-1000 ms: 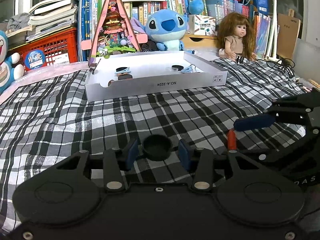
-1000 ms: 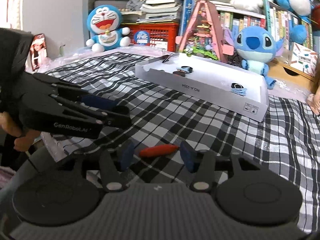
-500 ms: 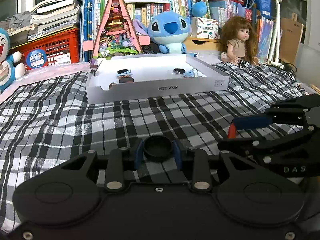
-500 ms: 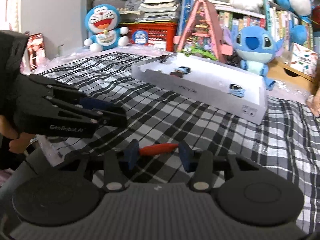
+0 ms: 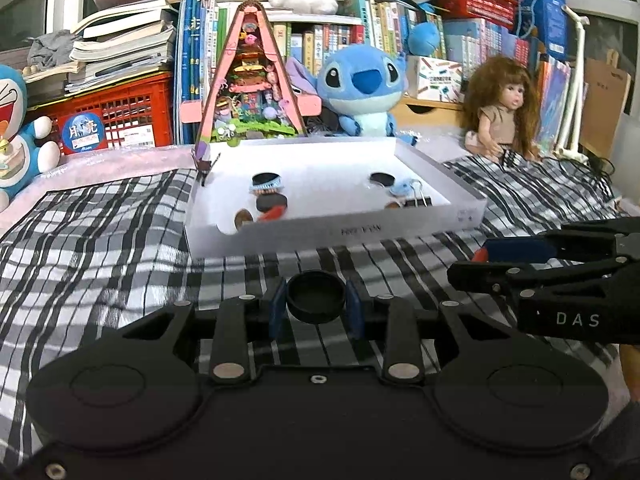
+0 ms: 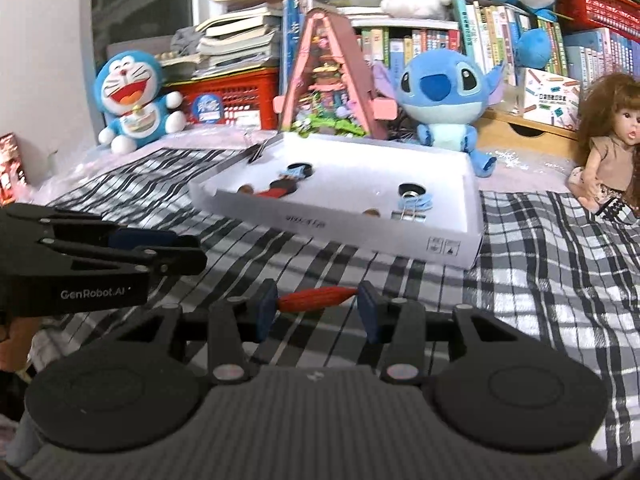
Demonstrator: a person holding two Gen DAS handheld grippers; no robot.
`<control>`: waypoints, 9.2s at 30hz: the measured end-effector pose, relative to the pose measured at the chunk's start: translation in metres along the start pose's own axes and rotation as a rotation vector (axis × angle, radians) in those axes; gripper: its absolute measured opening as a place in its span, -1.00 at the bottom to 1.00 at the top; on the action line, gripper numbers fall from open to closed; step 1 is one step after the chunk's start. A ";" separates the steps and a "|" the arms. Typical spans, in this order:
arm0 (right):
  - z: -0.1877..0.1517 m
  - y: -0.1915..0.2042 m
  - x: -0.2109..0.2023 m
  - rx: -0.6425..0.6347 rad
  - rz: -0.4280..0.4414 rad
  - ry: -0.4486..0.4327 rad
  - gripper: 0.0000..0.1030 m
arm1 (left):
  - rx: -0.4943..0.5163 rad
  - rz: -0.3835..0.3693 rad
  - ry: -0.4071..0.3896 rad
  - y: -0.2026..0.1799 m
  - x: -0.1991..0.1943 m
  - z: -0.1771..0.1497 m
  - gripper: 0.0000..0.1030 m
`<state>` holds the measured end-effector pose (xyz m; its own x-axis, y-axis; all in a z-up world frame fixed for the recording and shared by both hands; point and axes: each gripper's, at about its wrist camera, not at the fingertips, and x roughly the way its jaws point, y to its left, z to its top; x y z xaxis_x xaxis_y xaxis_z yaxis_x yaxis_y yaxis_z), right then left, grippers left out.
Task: Organize rigid objects
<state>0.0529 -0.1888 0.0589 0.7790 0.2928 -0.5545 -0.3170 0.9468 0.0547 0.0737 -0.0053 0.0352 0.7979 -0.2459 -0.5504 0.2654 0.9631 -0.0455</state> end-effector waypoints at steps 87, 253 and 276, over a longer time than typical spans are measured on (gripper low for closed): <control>0.110 -0.101 0.203 0.368 -0.225 0.177 -0.04 | -0.168 0.152 0.160 0.059 0.231 0.129 -0.40; -0.002 -0.034 0.067 0.145 -0.260 0.126 1.00 | -0.090 0.192 0.103 0.015 0.062 0.008 0.97; -0.002 -0.034 0.067 0.145 -0.260 0.126 1.00 | -0.118 0.225 0.116 0.020 0.074 0.009 0.99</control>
<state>0.1148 -0.2013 0.0187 0.7476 0.0286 -0.6635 -0.0286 0.9995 0.0108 0.1431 -0.0049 0.0004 0.7605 -0.0165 -0.6491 0.0181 0.9998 -0.0042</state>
